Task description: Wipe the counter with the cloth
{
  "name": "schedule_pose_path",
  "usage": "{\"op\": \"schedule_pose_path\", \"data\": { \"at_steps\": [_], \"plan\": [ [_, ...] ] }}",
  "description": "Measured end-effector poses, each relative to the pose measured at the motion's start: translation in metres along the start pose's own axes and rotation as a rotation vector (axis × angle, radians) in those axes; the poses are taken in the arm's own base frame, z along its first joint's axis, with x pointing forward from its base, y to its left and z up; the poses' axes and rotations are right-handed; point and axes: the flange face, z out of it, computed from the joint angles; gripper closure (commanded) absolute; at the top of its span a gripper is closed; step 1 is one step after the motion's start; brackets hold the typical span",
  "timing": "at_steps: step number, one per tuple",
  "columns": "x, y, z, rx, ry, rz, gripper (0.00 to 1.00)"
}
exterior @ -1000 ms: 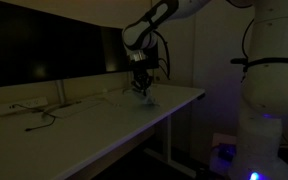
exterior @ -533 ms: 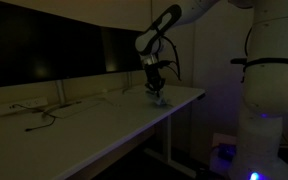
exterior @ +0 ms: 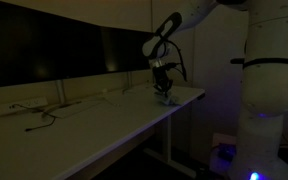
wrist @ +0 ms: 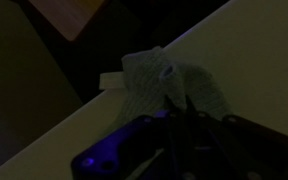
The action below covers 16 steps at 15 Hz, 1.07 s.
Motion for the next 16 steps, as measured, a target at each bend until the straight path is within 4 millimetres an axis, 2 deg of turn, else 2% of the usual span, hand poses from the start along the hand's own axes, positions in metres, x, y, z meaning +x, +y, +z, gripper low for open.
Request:
{"op": "schedule_pose_path", "data": {
  "at_steps": [4,9,16],
  "plan": [
    [0.022,0.024,0.013,-0.012,-0.019,0.045,0.92],
    [0.047,0.044,0.023,-0.018,-0.025,0.098,0.92],
    [0.074,0.059,0.017,0.009,0.056,0.154,0.92]
  ]
}}
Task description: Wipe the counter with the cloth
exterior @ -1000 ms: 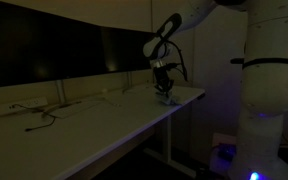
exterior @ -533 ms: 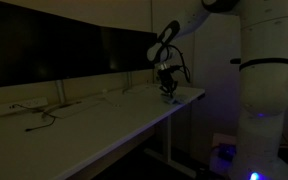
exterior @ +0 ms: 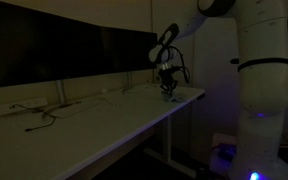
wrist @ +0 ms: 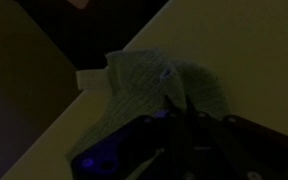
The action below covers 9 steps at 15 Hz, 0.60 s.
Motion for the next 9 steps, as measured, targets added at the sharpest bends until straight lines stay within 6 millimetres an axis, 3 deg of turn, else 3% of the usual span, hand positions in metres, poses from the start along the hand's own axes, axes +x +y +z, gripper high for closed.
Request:
{"op": "schedule_pose_path", "data": {
  "at_steps": [9],
  "plan": [
    [0.0052,-0.0039,-0.0021,0.041,0.043,-0.006,0.93]
  ]
}}
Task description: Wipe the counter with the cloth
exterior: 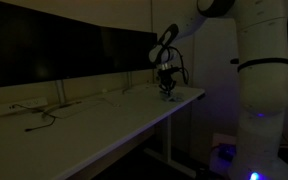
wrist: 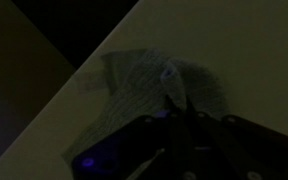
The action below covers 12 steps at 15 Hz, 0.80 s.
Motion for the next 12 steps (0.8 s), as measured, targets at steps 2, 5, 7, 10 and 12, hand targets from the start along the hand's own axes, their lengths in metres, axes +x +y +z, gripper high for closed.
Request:
{"op": "schedule_pose_path", "data": {
  "at_steps": [2,5,7,10,12],
  "plan": [
    [-0.016,-0.035,0.0,-0.011,0.018,-0.017,0.93],
    [-0.056,-0.114,0.009,-0.068,0.045,0.015,0.93],
    [-0.063,-0.124,0.01,-0.107,0.078,0.072,0.93],
    [-0.059,-0.124,0.01,-0.116,0.078,0.161,0.93],
    [-0.05,-0.123,0.01,-0.135,0.064,0.226,0.93]
  ]
}}
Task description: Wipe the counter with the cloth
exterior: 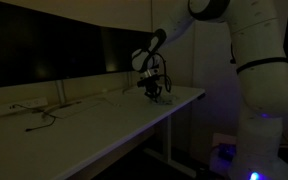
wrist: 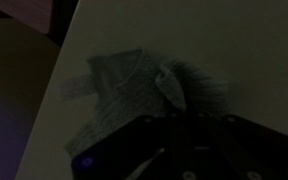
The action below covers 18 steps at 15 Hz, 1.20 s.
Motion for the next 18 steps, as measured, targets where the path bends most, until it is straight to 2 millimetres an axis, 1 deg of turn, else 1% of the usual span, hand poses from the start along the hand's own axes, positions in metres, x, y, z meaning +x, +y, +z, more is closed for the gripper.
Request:
{"op": "schedule_pose_path", "data": {
  "at_steps": [2,4,6,9,11,14,18],
  "plan": [
    [0.014,-0.003,0.001,-0.022,-0.019,0.063,0.93],
    [0.033,-0.004,0.001,-0.03,-0.043,0.126,0.93],
    [0.055,-0.003,0.002,-0.026,-0.069,0.181,0.93],
    [0.092,0.005,0.006,-0.009,-0.096,0.259,0.93],
    [0.12,0.016,0.011,0.001,-0.104,0.314,0.93],
    [0.16,0.038,0.021,0.005,-0.112,0.393,0.93],
    [0.216,0.078,0.038,0.009,-0.128,0.51,0.93]
  ]
}}
